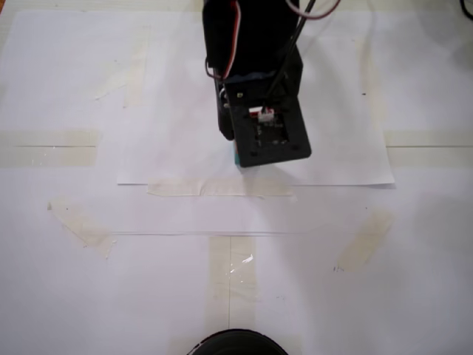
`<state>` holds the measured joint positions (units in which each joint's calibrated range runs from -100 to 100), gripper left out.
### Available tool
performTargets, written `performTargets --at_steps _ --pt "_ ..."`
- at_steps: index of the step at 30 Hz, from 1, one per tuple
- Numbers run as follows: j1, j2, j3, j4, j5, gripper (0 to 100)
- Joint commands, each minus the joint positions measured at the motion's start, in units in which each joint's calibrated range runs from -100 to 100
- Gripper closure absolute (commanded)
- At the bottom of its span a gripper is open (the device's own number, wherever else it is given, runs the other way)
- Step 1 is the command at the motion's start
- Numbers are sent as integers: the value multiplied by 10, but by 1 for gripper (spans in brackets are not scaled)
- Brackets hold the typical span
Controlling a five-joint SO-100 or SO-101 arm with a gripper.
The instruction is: Put the red cube on the top of the blue cube.
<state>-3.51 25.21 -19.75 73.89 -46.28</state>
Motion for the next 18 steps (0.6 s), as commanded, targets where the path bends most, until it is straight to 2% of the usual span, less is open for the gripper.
performTargets --at_steps 1,8,18 --pt "0 -15 6 -10 -10 88" --pt "3 -25 13 -11 -6 84" --pt "-8 -49 42 -49 3 71"
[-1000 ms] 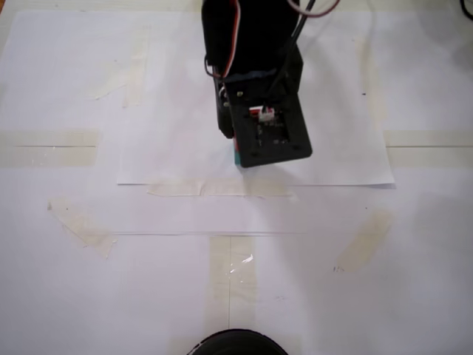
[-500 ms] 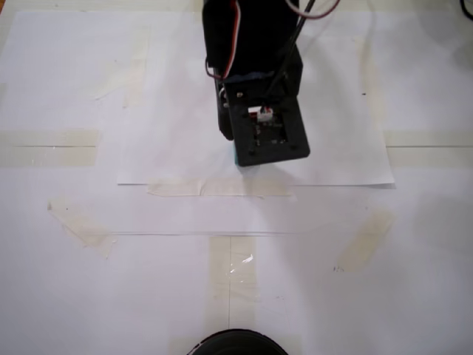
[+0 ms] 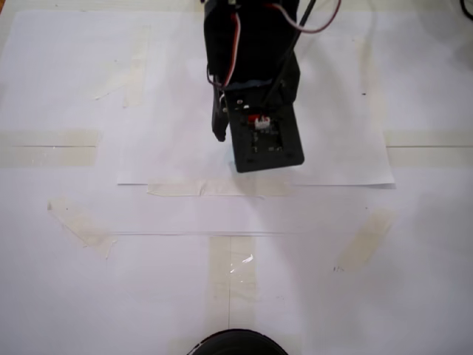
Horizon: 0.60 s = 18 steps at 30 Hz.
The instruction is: Put the red cube on the top of the blue cube.
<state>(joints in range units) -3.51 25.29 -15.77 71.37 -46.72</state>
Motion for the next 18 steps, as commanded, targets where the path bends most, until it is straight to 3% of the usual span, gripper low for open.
performTargets --at_steps 1,6,18 --pt "-9 -51 3 -26 8 71" --pt "-19 -59 5 -44 14 64" --pt "-29 -78 5 -35 -7 57"
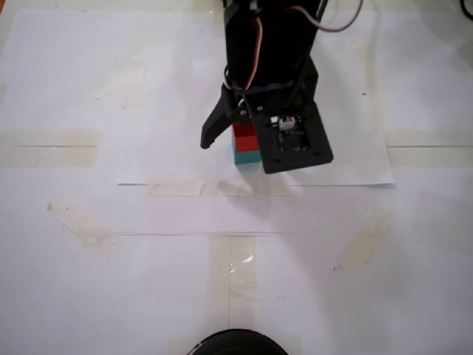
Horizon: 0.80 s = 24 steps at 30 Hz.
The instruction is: Put the red cube on the top of the blue cube.
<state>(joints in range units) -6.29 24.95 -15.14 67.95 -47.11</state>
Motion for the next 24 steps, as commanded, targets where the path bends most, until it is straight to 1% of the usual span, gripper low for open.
performTargets --at_steps 1,6,13,17,24 --pt "-1 -76 -2 -1 -1 56" --pt "-1 -90 -2 -4 4 53" --pt "-9 -128 -2 2 -11 53" --pt "-14 -163 -1 7 -18 53" --pt "-29 -258 11 44 -33 53"
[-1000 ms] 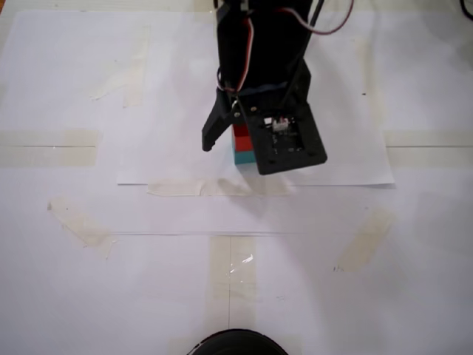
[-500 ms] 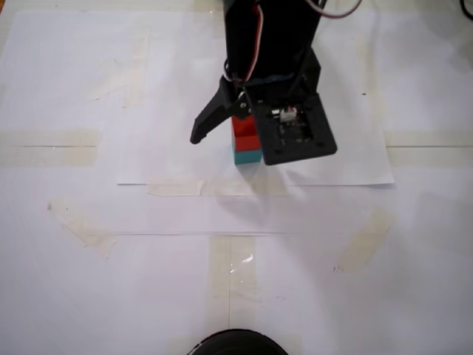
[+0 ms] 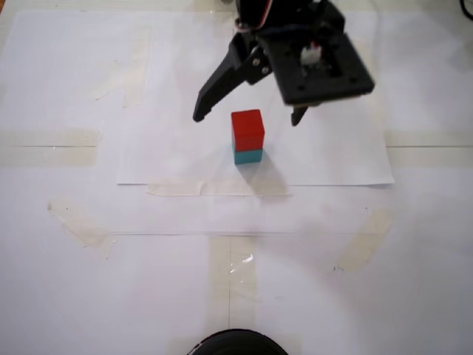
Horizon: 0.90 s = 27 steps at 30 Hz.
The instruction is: Put the red cube on the top of the blue cube.
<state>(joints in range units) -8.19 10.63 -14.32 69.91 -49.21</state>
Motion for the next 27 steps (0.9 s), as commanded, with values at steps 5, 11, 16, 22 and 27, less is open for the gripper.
performTargets --at_steps 5,11,16,22,27 --pt "-26 -214 42 37 -25 54" --pt "-42 -358 131 47 -46 58" --pt "-48 -477 216 47 -55 65" --pt "-48 -637 355 32 -64 73" --pt "-51 -786 504 25 -74 88"
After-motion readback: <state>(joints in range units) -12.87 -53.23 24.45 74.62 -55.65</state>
